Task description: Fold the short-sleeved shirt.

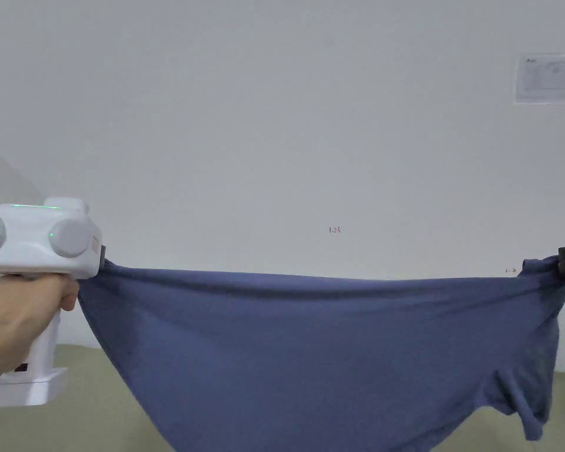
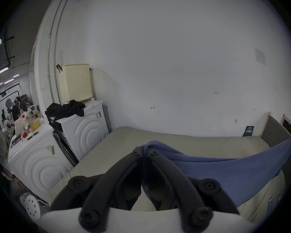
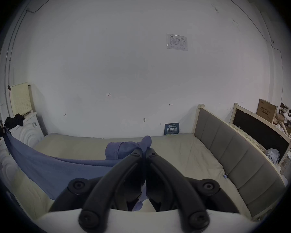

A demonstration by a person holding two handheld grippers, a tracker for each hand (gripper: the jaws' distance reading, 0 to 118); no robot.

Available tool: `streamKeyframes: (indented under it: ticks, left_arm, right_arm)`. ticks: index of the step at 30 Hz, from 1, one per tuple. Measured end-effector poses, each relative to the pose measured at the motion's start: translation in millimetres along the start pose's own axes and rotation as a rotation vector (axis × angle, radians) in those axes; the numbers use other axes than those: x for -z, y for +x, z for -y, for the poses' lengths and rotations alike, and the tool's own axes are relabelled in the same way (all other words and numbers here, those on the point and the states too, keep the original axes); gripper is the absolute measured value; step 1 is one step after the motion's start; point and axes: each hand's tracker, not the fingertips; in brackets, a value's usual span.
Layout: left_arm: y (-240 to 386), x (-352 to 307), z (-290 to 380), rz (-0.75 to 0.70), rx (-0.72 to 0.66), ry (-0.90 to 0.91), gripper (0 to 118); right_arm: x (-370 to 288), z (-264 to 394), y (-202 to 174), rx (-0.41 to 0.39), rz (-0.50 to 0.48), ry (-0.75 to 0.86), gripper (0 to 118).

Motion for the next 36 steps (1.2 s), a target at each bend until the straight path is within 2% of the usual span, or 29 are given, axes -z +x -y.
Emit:
streamKeyframes:
  ticks: [3, 5, 9, 13, 16, 18, 22, 23, 26, 29, 33, 36]
  left_arm:
    - [15, 23, 0, -0.033, 0.020, 0.015, 3]
    - [21, 40, 5, -0.040, 0.030, 0.014, 3]
    - [27, 71, 26, -0.042, 0.033, -0.022, 3]
    - [26, 88, 74, -0.031, 0.086, -0.087, 3]
    - [19, 90, 125, -0.009, 0.094, -0.166, 3]
    - [9, 82, 163, 0.028, 0.090, -0.229, 3]
    - [-13, 42, 247, 0.063, 0.107, -0.328, 3]
    - [-19, 30, 269, 0.076, 0.123, -0.369, 3]
    - [-39, -9, 327, 0.099, 0.135, -0.445, 3]
    - [-58, -42, 377, 0.104, 0.125, -0.524, 3]
    - [-77, -78, 413, 0.115, 0.077, -0.564, 3]
    - [-86, -95, 428, 0.118, 0.073, -0.586, 3]
  right_arm:
    - [22, 6, -6, -0.007, 0.007, 0.011, 4]
    - [39, 13, -11, -0.050, 0.030, 0.004, 4]
    - [71, 37, -15, -0.037, 0.036, -0.047, 4]
    - [86, 85, -17, -0.079, 0.030, -0.122, 4]
    - [78, 133, -10, -0.045, -0.002, -0.191, 4]
    - [61, 173, -5, -0.048, -0.008, -0.211, 4]
    - [9, 261, 10, -0.087, -0.031, -0.352, 4]
    - [-7, 283, 14, -0.061, -0.023, -0.379, 4]
    - [-55, 347, 23, -0.065, -0.036, -0.465, 4]
    - [-100, 400, 34, -0.007, -0.051, -0.531, 4]
    - [-148, 444, 45, 0.041, -0.041, -0.556, 4]
    - [-170, 463, 51, 0.037, -0.017, -0.569, 4]
